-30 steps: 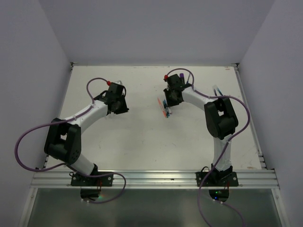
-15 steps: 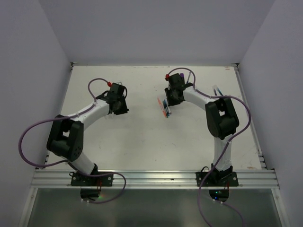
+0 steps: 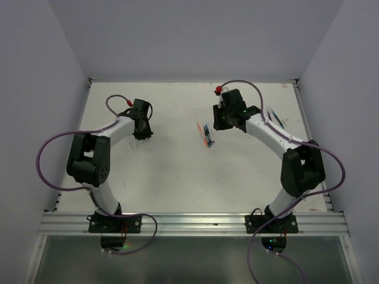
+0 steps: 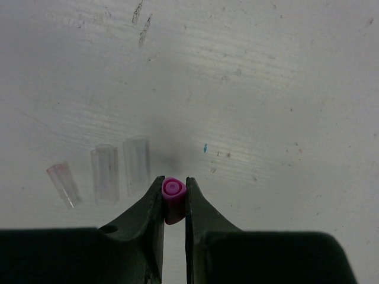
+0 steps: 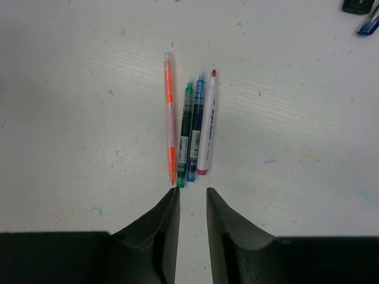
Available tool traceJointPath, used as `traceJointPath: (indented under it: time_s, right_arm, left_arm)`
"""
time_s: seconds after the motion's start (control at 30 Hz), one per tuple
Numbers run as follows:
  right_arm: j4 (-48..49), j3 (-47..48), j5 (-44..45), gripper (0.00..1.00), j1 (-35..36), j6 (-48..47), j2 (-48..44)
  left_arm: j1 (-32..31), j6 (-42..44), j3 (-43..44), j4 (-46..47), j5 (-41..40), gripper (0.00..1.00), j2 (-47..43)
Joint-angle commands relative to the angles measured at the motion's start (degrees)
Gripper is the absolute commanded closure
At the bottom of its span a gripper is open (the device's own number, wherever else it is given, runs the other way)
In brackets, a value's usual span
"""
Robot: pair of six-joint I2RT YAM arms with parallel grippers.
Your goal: Open the pen caps
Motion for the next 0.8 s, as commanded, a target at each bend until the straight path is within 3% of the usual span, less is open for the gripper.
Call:
traceJointPath:
  time_s: [0.0,0.17,0.5,0.77]
  right_arm:
    - [-0.87,-0.53,-1.27,0.71,-0.25,0.19,-2.29]
    - [-0.52,-1.5,-1.97,0.71,-0.25,0.54,-3.96]
    - [0.62,-4.05,-2.32,0.71,-0.42,0.98,-4.75]
    - [0.88,-3.88,-3.11,0.71,-1.04,1.59,-4.14]
  left_arm:
    - [0.68,2.19,2.95,-0.41,-1.29,0.86,1.73]
    - [1.03,2.19,2.69,0.29,-0.5,0.84,3.14]
    - [1.21,1.67,1.81,0.64,-0.67,0.69,3.93]
    - [1.12,1.75,0.58,1.52,-0.15,0.69,2.88]
